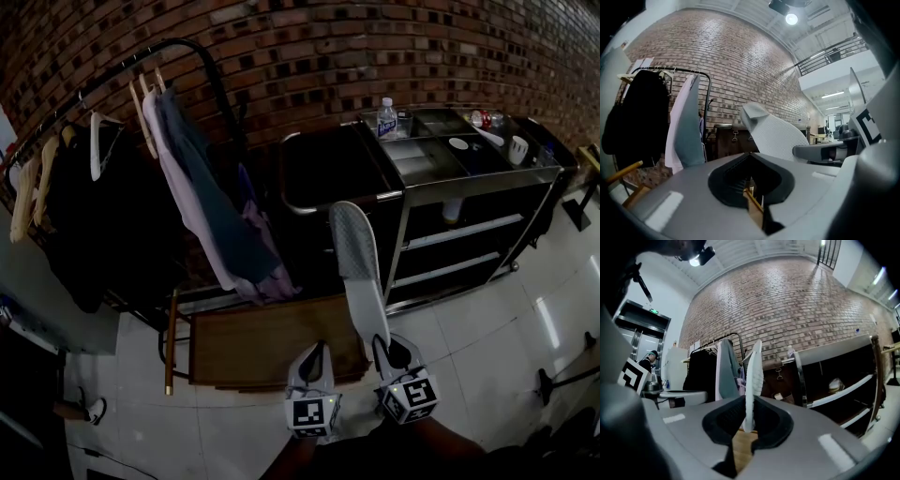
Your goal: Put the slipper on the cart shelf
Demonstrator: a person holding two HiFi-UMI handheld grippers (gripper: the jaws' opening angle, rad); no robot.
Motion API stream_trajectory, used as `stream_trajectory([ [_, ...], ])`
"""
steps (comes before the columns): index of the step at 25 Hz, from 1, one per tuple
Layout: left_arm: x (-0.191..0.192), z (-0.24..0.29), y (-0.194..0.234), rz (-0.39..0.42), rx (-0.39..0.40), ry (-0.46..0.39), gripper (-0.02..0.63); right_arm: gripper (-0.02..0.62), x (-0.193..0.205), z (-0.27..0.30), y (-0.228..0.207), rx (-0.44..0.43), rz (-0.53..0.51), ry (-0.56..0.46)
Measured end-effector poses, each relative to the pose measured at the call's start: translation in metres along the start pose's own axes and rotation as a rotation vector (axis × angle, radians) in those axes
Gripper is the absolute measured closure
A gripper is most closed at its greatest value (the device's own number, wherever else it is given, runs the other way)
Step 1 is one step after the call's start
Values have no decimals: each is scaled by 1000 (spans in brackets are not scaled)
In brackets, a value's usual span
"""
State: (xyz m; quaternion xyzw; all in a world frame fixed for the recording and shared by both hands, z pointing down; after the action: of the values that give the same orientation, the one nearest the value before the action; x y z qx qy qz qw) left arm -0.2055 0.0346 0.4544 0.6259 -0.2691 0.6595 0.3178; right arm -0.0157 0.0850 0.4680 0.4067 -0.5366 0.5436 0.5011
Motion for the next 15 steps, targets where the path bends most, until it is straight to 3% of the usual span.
stream_trajectory([
  [9,8,21,-27,-18,80,32,592,555,17,-39,-49,170,82,80],
  [15,11,45,-55,-21,159,39,592,555,23,-57,-81,248,49,108],
])
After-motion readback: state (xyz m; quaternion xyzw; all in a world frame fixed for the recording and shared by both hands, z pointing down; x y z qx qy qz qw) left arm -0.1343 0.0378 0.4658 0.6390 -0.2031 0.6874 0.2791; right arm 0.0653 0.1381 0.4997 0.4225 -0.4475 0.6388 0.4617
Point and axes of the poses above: the fingertips, and each gripper's own axes: z forward along the fingers, y to its left, x out of its underside, the point moved 10 cm from there along -z, backward along the fingers, and after that the axes turned 4 degrees about x, right-handed, at the moved point
